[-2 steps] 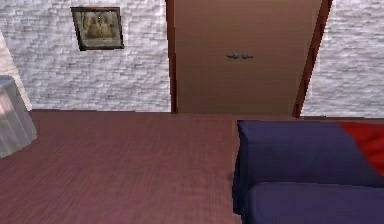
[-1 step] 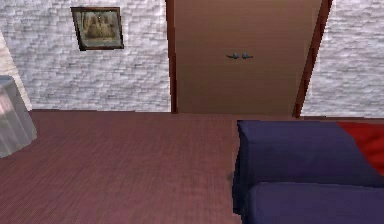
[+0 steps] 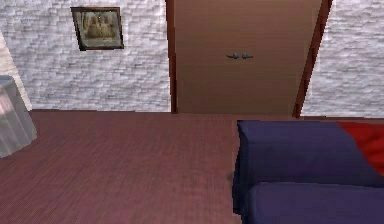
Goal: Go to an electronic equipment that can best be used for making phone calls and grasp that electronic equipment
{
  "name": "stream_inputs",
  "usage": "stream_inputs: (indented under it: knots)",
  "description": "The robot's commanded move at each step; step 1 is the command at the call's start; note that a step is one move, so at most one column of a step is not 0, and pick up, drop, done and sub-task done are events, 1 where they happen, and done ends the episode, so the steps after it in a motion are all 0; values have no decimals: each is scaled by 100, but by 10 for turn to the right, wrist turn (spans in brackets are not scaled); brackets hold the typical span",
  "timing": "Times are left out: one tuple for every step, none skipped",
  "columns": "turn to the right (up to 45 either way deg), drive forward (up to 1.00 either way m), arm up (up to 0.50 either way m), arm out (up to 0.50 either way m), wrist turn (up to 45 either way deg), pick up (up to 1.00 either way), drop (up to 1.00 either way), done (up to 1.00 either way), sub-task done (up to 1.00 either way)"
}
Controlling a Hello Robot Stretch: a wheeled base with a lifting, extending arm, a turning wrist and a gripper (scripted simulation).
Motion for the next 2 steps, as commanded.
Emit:
stream_inputs:
  knots:
    - [0,0,10,0,0,0,0,0,0]
    - [0,0,0,0,0,0,0,100,0]
